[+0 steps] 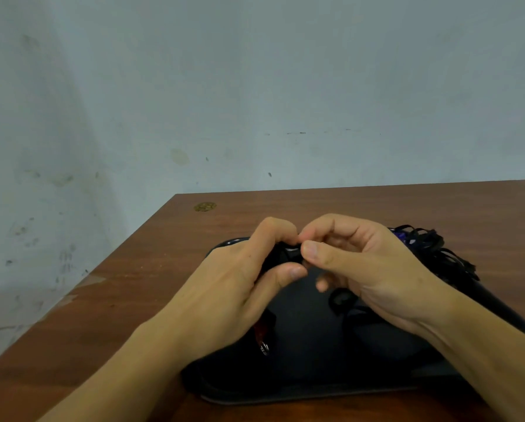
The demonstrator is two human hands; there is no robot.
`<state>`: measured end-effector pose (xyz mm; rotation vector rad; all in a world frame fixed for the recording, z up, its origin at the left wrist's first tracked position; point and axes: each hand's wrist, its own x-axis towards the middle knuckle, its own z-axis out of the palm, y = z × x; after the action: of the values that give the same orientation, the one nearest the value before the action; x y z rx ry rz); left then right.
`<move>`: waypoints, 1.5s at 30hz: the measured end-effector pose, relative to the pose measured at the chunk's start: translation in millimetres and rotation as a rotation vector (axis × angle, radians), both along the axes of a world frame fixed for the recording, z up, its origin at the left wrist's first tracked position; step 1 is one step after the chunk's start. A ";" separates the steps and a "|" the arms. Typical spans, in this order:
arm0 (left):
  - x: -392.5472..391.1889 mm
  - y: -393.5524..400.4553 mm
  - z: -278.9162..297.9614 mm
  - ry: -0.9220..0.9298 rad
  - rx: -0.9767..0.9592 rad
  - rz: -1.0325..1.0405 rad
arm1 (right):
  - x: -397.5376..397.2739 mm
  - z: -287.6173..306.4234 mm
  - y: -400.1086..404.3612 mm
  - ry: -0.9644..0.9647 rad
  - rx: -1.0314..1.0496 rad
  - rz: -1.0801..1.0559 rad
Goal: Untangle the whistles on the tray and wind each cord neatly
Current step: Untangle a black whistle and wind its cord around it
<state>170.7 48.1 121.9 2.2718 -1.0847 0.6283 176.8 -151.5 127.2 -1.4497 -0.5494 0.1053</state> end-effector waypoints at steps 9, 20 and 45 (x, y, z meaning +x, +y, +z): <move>-3.0 2.0 4.3 0.022 0.050 -0.073 | 5.6 -3.8 -6.5 0.062 0.025 0.205; 2.4 9.0 0.3 -0.040 0.072 0.065 | 3.3 -5.4 -0.6 -0.056 -0.027 -0.004; -1.7 -2.0 -5.6 -0.078 0.035 0.250 | 0.3 -1.9 0.5 -0.459 -0.312 -0.300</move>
<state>168.9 46.1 116.3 2.4532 -0.8580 0.8087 177.1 -151.0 125.3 -1.8599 -0.6991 -0.4049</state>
